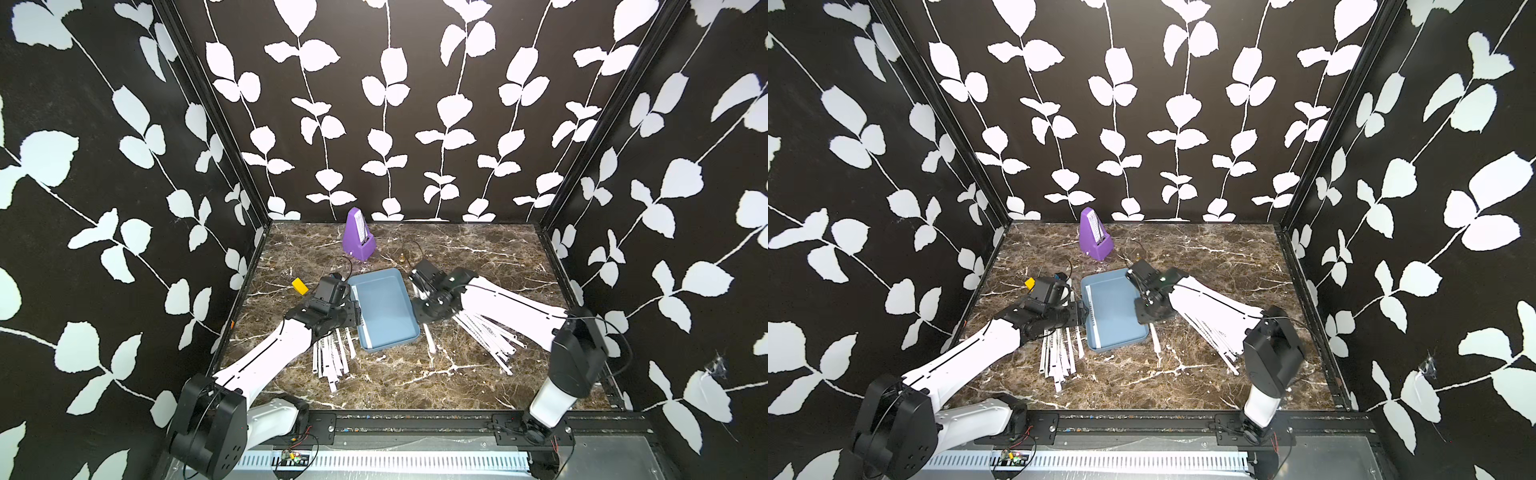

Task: Put the straws into the storage box
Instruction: Place the straw in the storage box.

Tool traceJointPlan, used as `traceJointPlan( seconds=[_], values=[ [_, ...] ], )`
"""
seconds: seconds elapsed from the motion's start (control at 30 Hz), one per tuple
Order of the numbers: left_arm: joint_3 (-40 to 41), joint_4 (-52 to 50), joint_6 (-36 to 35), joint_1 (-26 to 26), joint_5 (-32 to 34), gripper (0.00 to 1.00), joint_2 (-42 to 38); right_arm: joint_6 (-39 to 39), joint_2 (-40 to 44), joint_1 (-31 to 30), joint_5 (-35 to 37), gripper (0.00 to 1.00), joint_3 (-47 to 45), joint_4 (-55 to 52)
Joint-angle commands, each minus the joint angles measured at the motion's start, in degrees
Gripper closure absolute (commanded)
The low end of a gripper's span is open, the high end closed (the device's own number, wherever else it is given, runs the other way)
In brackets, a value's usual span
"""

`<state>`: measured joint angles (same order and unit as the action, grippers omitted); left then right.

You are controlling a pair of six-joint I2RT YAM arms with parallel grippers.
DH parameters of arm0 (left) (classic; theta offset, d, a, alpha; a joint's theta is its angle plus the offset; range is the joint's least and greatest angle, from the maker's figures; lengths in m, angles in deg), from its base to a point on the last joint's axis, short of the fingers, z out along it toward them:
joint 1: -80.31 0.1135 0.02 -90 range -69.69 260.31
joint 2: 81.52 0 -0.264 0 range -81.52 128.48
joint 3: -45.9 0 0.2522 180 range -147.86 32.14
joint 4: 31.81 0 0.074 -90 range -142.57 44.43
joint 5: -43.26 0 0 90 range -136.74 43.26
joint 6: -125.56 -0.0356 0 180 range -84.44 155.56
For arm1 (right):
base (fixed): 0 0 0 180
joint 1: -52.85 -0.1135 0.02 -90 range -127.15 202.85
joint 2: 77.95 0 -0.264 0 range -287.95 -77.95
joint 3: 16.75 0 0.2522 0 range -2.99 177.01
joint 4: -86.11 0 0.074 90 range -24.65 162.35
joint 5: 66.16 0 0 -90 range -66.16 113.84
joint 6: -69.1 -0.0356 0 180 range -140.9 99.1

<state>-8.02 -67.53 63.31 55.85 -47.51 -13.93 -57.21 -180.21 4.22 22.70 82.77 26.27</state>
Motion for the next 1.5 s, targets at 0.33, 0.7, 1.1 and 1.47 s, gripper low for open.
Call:
traceJointPlan(
  seconds=[0.33, 0.7, 1.1, 1.47],
  values=[
    [2.1, -0.8, -0.2, 3.4, -1.2, 0.47, 0.4, -1.1, -30.2, -4.3, -4.2, 0.9, 30.1, -0.9],
    [1.3, -3.2, -0.9, 3.6, 1.2, 0.47, -0.9, -2.9, -36.6, -6.3, -5.8, 0.88, 35.4, -3.6],
    [1.5, -3.5, -0.2, 3.6, 0.8, 0.47, -1.4, -6.9, -37.2, -6.2, -4.3, 0.85, 34.5, -1.9],
    [2.2, -3.3, 0.6, 3.7, 0.0, 0.53, -0.7, -11.8, -36.0, -5.5, -6.8, 0.86, 31.0, 3.4]
  ],
)
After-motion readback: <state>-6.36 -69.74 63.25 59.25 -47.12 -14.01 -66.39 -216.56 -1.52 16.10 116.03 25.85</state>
